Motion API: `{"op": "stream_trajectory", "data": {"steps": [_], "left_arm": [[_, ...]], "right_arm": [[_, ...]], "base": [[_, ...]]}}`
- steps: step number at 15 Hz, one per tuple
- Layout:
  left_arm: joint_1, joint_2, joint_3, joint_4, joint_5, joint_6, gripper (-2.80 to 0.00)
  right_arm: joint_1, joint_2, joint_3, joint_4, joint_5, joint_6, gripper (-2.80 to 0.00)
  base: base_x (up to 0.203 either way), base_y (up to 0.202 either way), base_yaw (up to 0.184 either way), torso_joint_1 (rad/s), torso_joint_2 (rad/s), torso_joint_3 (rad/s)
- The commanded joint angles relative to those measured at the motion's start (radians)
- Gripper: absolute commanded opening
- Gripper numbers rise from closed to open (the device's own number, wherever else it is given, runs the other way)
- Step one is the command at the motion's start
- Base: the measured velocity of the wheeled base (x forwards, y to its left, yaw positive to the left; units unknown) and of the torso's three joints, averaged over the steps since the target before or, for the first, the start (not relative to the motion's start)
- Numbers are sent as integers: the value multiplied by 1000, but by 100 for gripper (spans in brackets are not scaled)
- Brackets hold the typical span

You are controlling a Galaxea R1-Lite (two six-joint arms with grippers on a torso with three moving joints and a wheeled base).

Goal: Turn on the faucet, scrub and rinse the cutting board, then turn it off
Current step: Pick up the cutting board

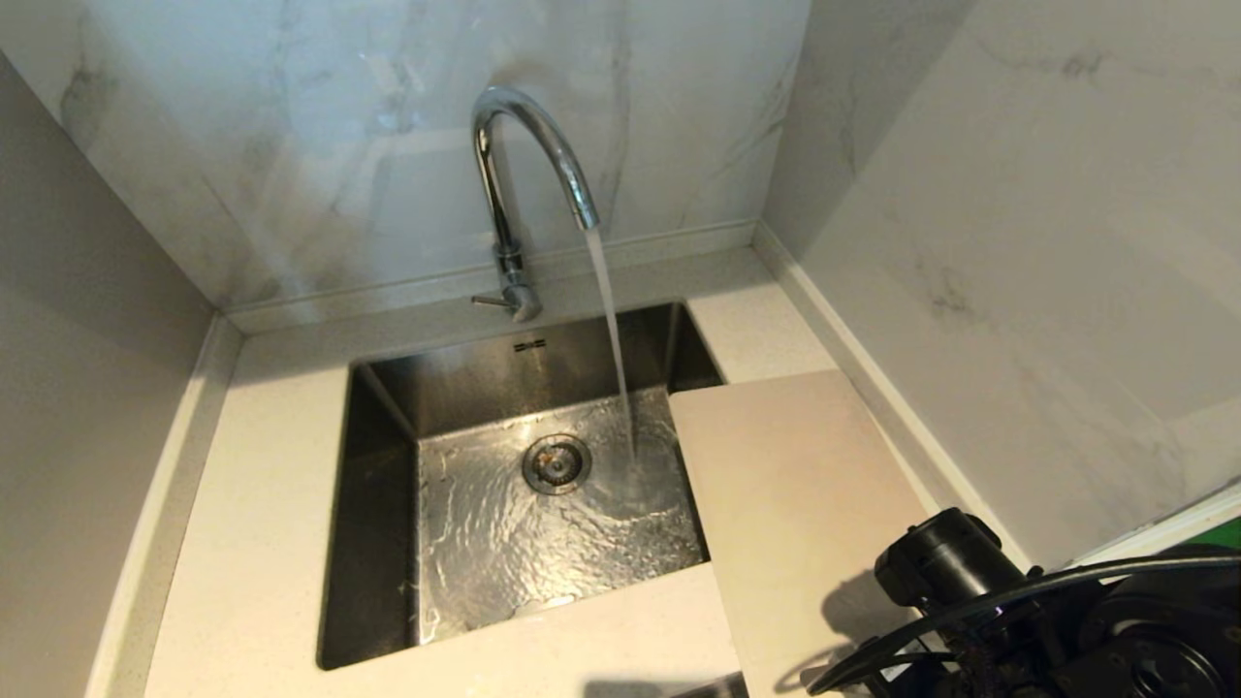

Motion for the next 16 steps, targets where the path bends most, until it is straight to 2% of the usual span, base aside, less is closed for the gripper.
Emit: {"op": "stream_trajectory", "data": {"steps": [1,6,16], "left_arm": [[-1,0,0,-1,0,0,-280],[1,0,0,0,0,0,-280],[0,0,0,-1,0,0,-280]], "right_arm": [[-1,32,-4,1,0,8,0],[-17,78,-7,-56,-41,10,0],[-30,149,-12,-99,-34,10,0]], "base": [[0,0,0,0,0,0],[0,0,0,0,0,0],[0,0,0,0,0,0]]}}
